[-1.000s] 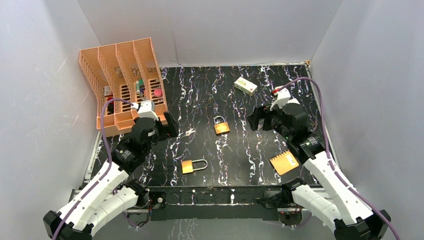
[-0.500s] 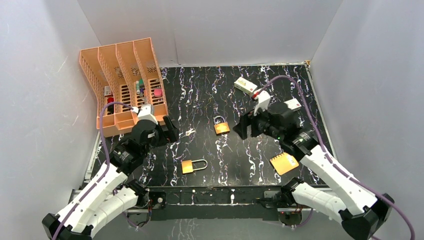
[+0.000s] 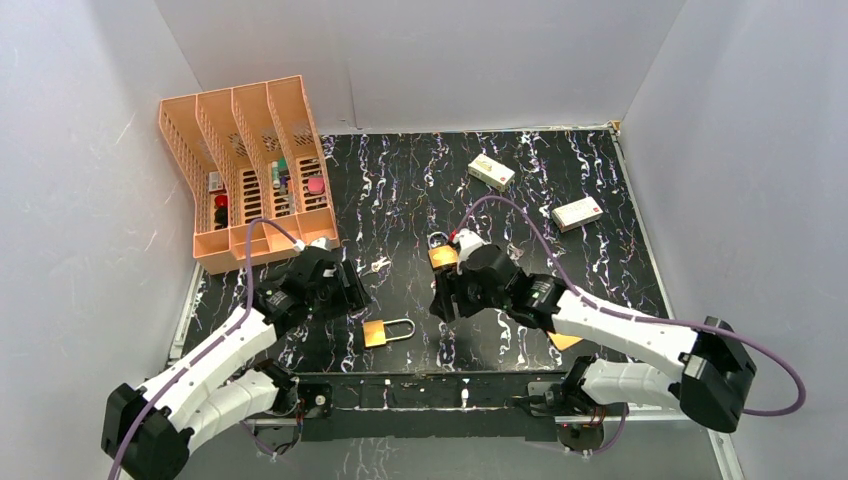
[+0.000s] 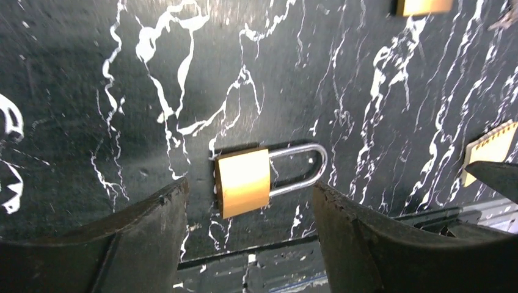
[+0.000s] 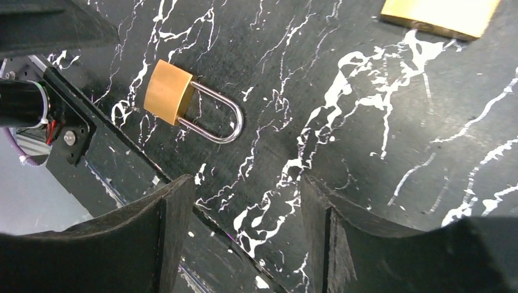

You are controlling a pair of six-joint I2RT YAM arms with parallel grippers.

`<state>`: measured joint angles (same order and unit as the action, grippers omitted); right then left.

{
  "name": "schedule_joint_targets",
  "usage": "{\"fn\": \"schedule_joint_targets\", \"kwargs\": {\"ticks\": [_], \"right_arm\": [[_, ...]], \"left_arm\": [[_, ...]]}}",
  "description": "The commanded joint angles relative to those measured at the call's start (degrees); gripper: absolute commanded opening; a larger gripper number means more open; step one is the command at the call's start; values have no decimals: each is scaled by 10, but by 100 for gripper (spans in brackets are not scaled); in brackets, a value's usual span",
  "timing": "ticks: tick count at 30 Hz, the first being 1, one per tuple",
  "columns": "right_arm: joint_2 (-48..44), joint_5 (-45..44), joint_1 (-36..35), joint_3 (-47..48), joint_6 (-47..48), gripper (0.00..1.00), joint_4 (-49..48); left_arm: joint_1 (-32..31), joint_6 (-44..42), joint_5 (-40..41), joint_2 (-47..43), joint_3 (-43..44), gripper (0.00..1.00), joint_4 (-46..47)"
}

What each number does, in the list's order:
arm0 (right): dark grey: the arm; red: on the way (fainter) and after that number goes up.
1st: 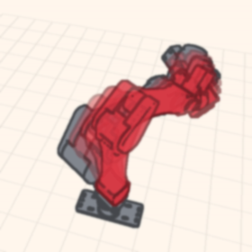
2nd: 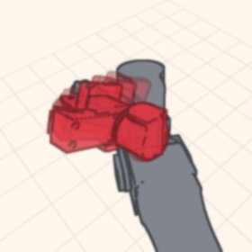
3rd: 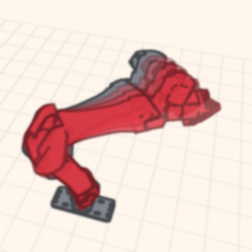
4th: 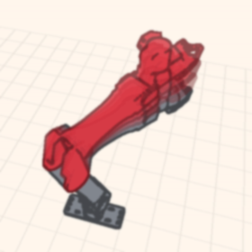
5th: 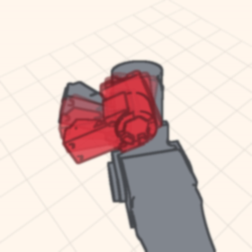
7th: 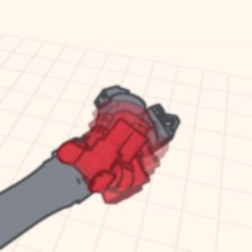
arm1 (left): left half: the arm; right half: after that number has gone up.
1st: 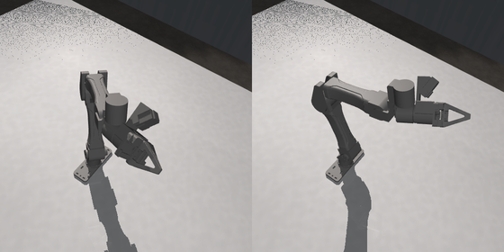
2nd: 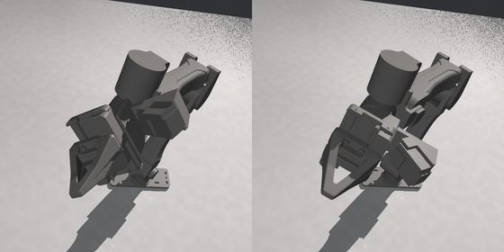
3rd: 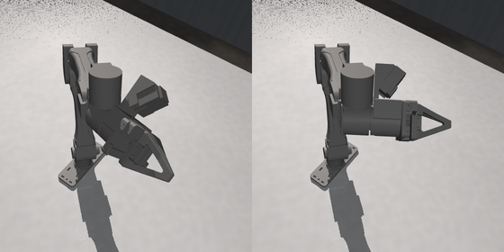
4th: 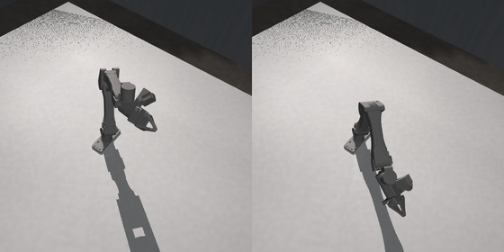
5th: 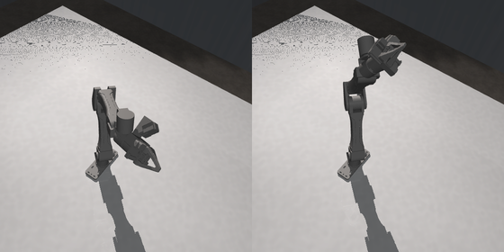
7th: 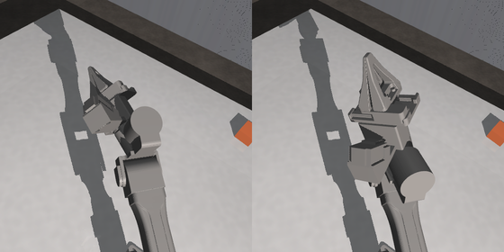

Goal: Unlock with the key

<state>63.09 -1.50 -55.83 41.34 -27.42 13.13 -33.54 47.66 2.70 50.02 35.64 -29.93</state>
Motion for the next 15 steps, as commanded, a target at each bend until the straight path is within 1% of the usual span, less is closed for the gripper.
{"fn": "schedule_joint_targets", "kwargs": {"ticks": [1,4,7,9,12,15], "right_arm": [[30,-2,-30,-13,-53,70,-81],[73,-19,-60,-7,-66,68,-105],[138,-44,-80,17,-83,65,-119],[175,-55,-84,30,-100,59,-126],[220,-78,-89,53,-124,53,-119],[245,-100,-96,71,-130,50,-107]], "left_arm": [[-15,19,-51,6,-14,68,2],[-24,39,-52,0,-26,66,13],[-26,60,-46,-1,-36,66,20],[-26,74,-42,-6,-50,66,25],[-26,94,-50,-16,-76,66,42],[-26,103,-64,-20,-95,66,57]]}}
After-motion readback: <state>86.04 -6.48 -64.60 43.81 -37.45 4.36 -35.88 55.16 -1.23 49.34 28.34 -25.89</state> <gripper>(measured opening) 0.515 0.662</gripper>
